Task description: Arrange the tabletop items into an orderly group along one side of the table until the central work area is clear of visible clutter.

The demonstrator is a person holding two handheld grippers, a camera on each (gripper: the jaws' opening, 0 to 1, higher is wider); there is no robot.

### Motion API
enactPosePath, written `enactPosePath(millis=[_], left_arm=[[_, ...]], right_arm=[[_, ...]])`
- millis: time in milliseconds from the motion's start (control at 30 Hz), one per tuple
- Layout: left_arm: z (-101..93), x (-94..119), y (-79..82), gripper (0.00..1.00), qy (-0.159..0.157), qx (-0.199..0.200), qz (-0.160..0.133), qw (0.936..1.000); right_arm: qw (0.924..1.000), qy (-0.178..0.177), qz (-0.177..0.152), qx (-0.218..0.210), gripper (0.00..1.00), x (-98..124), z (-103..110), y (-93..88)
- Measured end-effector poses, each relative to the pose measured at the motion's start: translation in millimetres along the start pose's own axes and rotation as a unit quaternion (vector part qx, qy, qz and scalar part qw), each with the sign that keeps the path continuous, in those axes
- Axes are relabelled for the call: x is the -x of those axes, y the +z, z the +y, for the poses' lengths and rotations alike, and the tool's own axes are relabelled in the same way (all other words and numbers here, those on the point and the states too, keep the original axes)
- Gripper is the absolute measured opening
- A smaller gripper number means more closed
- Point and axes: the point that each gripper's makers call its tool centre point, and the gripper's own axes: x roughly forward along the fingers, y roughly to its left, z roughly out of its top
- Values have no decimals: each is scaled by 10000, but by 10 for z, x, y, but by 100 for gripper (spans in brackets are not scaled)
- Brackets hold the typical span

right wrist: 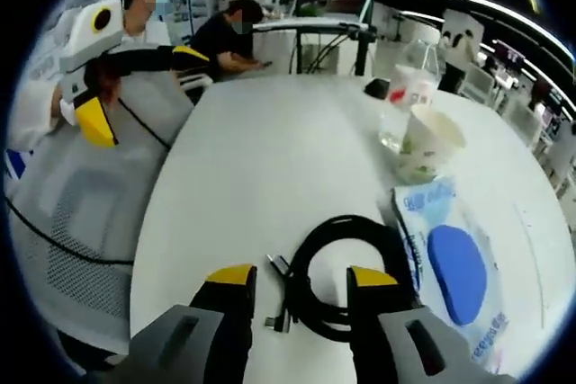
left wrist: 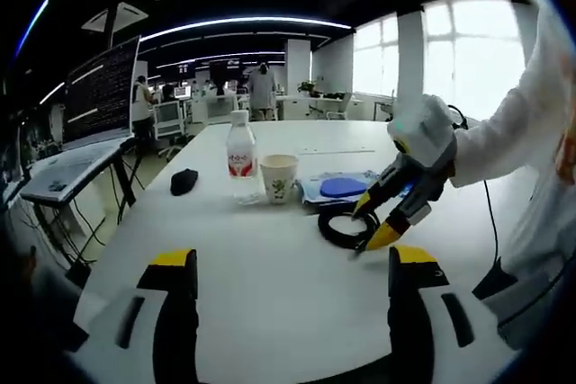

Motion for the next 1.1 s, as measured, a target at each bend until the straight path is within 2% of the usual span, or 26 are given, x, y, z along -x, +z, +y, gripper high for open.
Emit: enactPosePath(millis=[133, 167, 233, 300, 467, 667, 867, 933, 1000, 1100], left_arm=[[25, 5, -26, 87, 51, -3, 77, 10000], [26, 4, -29, 86, 52, -10, 87, 9999], [29, 3, -38, 86, 63, -48, 111, 9999], [28, 4, -42, 85, 69, -65, 137, 9999], [31, 8, -43, 84, 77, -108, 163, 9998], [30, 7, -68, 82, 78, -157, 233, 9996], [53, 5, -105, 80, 121, -205, 329, 9992], [64, 0, -117, 80, 132, -227, 344, 9991], [77, -5, -133, 78, 136, -241, 362, 9990], [91, -10, -162, 78, 154, -286, 422, 9986]], right_arm=[[9991, 292, 186, 227, 22, -86, 122, -32], [9988, 280, 264, 299, 19, -101, 118, -56], [9990, 150, 217, 350, 15, -116, 72, -42], [9995, 153, 205, 210, 14, -116, 63, -37], [9986, 116, 190, 484, 14, -111, 74, -50], [9989, -50, 167, 438, 13, -117, 58, -46], [9969, -156, 378, 676, 7, -114, 36, -64], [9971, -199, 333, 652, 7, -85, 62, -53], [9991, -158, 197, 350, 6, -57, 120, -23], [9989, -145, 199, 409, 6, 15, 192, -30]])
